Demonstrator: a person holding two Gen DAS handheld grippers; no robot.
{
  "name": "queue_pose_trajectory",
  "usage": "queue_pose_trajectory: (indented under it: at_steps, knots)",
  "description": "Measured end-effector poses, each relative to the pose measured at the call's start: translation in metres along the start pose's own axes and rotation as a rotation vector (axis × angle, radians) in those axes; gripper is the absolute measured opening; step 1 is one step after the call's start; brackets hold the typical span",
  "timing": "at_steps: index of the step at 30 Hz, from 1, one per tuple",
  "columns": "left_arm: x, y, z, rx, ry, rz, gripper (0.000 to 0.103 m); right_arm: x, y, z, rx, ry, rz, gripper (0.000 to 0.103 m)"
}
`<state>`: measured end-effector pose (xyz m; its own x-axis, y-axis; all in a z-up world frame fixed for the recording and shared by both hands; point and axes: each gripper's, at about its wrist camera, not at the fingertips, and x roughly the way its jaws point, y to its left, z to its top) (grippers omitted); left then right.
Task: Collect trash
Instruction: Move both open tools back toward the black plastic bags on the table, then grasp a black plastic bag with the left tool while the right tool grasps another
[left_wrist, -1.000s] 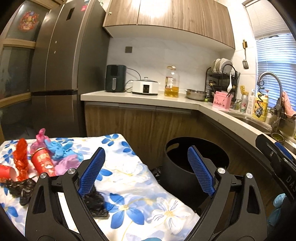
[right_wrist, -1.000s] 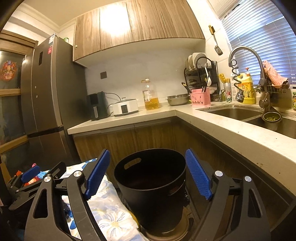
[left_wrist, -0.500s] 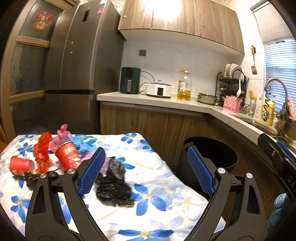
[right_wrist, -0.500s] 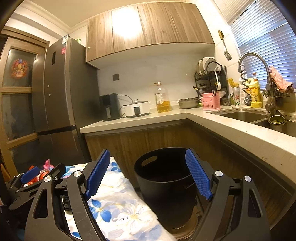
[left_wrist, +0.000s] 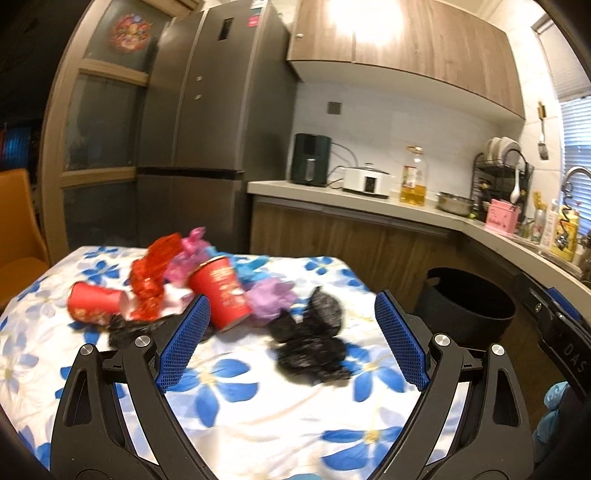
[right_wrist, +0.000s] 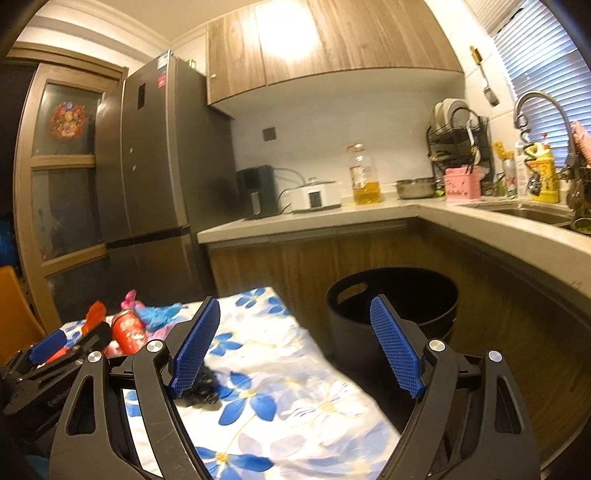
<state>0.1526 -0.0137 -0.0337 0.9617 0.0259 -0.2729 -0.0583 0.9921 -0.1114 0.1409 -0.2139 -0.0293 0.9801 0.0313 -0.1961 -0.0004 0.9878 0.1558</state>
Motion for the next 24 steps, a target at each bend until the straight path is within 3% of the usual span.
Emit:
queue_pose_trajectory:
  at_steps: [10,18,21,24]
  knots:
    - [0.011,0.045,-0.014,-0.044,0.026,0.075,0.089,0.057,0.048,-0.033,-0.019,0.115,0.113,0.081]
    - [0.027,0.083,-0.016,-0.082,0.031,0.142,0.089,0.103,0.082,-0.048,-0.057,0.172,0.153,0.081]
    - [0.032,0.101,-0.015,-0.099,0.034,0.177,0.089,0.122,0.091,-0.053,-0.062,0.203,0.154,0.077]
    - [0.036,0.120,-0.016,-0.129,0.043,0.208,0.089,0.137,0.095,-0.058,-0.059,0.252,0.170,0.066]
